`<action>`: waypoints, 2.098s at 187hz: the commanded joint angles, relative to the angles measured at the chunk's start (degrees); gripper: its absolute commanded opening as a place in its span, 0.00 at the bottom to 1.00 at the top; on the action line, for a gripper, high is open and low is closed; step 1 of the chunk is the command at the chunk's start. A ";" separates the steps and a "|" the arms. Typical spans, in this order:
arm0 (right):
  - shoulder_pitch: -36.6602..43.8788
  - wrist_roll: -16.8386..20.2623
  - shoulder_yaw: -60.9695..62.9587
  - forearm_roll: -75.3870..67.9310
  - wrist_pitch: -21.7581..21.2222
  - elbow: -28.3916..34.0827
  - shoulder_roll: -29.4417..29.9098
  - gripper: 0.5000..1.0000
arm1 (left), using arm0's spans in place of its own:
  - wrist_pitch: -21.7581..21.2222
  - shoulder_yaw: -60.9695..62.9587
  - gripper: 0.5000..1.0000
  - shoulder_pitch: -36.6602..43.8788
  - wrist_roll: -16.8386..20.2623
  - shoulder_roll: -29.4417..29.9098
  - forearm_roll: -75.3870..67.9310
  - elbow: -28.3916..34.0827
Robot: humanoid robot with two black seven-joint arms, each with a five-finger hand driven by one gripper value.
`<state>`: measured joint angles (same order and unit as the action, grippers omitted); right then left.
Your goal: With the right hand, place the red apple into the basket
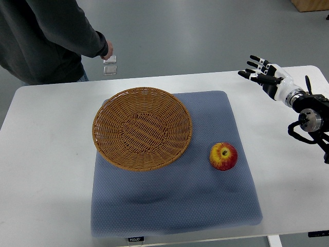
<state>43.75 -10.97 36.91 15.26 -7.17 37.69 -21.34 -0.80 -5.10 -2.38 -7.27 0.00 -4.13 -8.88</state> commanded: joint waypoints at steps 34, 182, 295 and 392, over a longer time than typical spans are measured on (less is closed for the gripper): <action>0.02 -0.10 -0.96 0.38 -1.01 0.19 -0.01 0.83 | 0.01 0.00 1.00 0.00 0.06 0.00 -0.08 -0.09; 0.55 -3.09 -1.05 16.03 -16.91 2.47 -7.66 0.83 | 0.01 0.00 1.00 -0.08 -0.03 0.00 0.00 -0.09; 2.92 -6.43 -0.87 37.91 -24.30 26.11 -23.57 0.83 | 0.01 0.00 1.00 0.01 -0.03 0.00 0.00 -0.09; 1.78 -6.43 -3.33 53.82 -24.74 40.62 -29.11 0.83 | 0.01 0.00 1.00 0.01 0.06 0.00 0.00 -0.09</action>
<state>45.71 -17.41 34.96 66.10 -31.72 77.24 -50.74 -0.80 -5.10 -2.42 -7.27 0.00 -4.14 -8.97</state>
